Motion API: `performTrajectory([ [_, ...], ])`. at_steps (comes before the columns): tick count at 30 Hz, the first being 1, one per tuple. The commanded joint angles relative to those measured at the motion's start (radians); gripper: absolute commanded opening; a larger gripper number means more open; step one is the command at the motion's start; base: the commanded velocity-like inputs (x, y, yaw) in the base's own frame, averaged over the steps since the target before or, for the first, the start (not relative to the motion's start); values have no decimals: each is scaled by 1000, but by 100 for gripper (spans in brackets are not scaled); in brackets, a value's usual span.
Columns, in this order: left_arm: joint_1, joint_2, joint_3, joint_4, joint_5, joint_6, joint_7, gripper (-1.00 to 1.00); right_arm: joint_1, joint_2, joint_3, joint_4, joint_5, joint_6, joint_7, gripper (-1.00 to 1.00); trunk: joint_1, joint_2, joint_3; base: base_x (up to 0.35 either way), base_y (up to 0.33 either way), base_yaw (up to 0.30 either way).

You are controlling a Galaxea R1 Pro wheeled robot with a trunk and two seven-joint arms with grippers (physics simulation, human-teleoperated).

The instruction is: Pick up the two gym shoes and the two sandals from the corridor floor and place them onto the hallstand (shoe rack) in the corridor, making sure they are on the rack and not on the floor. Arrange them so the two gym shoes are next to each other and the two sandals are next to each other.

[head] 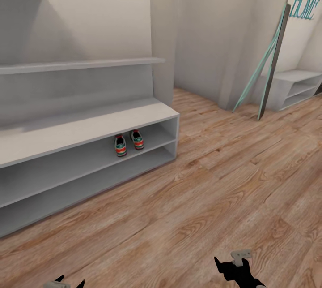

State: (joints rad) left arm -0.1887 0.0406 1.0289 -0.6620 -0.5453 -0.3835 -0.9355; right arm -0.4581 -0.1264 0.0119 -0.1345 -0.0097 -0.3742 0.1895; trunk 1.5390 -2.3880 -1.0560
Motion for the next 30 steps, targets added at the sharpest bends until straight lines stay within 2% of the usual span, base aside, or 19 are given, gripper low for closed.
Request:
performTrajectory([
  [1,-2,-1,6,-1,-8,-5,-5,100,-1,0,1,1,-1,-3,3,100,-4,7,2,0,0,0],
  [4,-2,-1,6,-1,-8,-5,-5,100,-1,-1,1,1,-1,-3,4,100,-16,28,12,0,0,0],
  [8,-2,-1,6,-1,-8,-5,-5,100,-1,-2,0,3,-1,-3,4,100,-31,56,28,0,0,-215],
  [24,-2,-2,6,-2,-7,-6,-3,100,-1,-4,0,3,-1,-3,4,100,-31,56,44,0,0,-239],
  [28,-2,-5,15,-2,-7,-9,29,100,-1,-4,0,3,-1,-3,3,100,-31,56,48,0,0,-242],
  [29,-2,-10,24,-2,-7,-15,73,100,-1,-4,0,3,-1,-3,3,100,-31,56,49,0,0,-242],
  [30,-2,-12,26,-2,-8,-16,90,100,-1,-4,0,3,-1,-3,3,100,-31,56,50,0,0,-242],
])
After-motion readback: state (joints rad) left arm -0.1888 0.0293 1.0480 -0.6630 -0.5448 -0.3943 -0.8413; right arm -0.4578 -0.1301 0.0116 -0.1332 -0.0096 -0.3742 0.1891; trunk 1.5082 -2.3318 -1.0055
